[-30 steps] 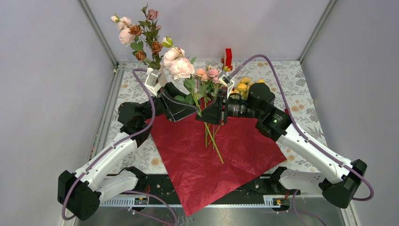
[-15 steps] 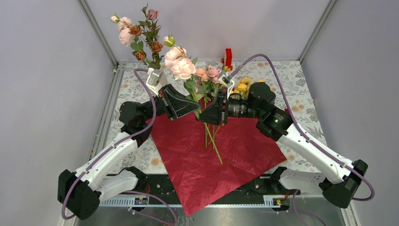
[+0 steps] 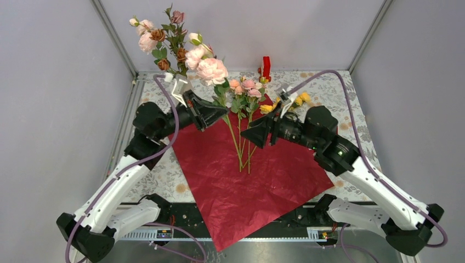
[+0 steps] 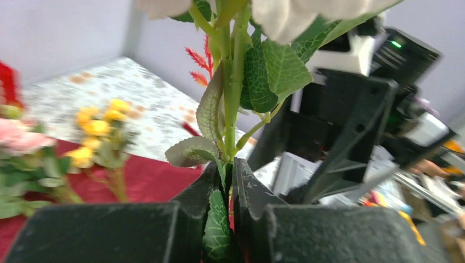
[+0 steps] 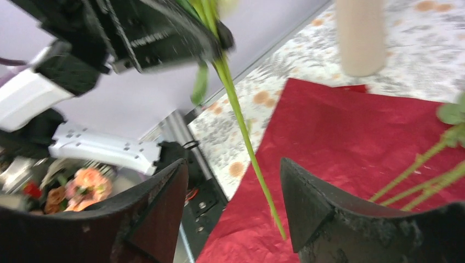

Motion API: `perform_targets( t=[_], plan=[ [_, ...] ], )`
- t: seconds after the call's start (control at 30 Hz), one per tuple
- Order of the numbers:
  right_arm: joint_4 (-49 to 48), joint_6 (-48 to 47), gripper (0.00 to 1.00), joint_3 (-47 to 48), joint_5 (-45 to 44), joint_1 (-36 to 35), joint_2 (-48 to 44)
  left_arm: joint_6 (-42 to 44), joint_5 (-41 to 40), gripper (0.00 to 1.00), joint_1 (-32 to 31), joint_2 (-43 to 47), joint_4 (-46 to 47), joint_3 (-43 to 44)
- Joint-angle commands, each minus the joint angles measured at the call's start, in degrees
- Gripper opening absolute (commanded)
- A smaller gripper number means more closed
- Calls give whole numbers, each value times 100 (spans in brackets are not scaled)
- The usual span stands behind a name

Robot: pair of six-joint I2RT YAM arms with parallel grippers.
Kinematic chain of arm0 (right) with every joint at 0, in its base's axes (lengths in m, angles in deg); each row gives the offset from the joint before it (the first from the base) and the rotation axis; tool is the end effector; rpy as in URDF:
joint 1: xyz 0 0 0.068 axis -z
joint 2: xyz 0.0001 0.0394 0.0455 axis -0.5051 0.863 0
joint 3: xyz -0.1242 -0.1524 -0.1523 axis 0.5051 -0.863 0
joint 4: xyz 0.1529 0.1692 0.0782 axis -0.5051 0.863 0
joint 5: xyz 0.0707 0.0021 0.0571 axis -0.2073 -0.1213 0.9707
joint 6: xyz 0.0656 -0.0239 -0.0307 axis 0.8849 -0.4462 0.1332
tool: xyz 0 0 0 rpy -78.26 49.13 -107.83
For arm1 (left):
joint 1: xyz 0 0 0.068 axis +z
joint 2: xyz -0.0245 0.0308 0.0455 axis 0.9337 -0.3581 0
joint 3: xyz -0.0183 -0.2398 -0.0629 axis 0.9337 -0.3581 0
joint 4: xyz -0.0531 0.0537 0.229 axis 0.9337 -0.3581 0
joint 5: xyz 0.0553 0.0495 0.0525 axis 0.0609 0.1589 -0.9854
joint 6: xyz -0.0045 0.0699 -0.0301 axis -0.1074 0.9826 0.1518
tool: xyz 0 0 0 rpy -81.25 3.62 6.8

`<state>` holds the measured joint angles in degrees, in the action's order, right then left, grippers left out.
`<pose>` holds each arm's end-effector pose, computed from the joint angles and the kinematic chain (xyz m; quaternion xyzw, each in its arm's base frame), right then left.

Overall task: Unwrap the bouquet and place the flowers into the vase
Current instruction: Pick up the fake flower from the wrapping paper, then insert the fake flower into the vase.

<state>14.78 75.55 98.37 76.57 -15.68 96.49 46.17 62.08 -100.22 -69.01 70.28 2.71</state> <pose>0.1497 0.1874 0.4014 -0.2569 0.6526 0.5022 0.5059 0.1724 -0.1479 0.3999 0.2146 0.5972 -0.5691 0.5229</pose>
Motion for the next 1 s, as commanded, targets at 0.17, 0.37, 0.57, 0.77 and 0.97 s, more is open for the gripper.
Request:
perform_targets(
  t=[0.17,0.37,0.57,0.77,0.97],
  plan=[
    [837,-439,75,-472,-2216,444,-834,1772,-1195,0,1535,-170,-1703,1377],
    [907,-211,78,-1018,-1636,1632,-1162,2026,-2239,0,2353,-471,-1140,1625],
    [1012,-334,79,-1272,-1560,2054,-1384,1831,-2718,0,2941,-907,16,1697],
    [1002,-278,80,-1308,-1198,2419,-1329,1331,-2932,0,3437,-1365,840,1711],
    [993,-310,80,-1328,-1137,2617,-1245,1259,-2921,0,3574,-1628,1628,1653]
  ],
)
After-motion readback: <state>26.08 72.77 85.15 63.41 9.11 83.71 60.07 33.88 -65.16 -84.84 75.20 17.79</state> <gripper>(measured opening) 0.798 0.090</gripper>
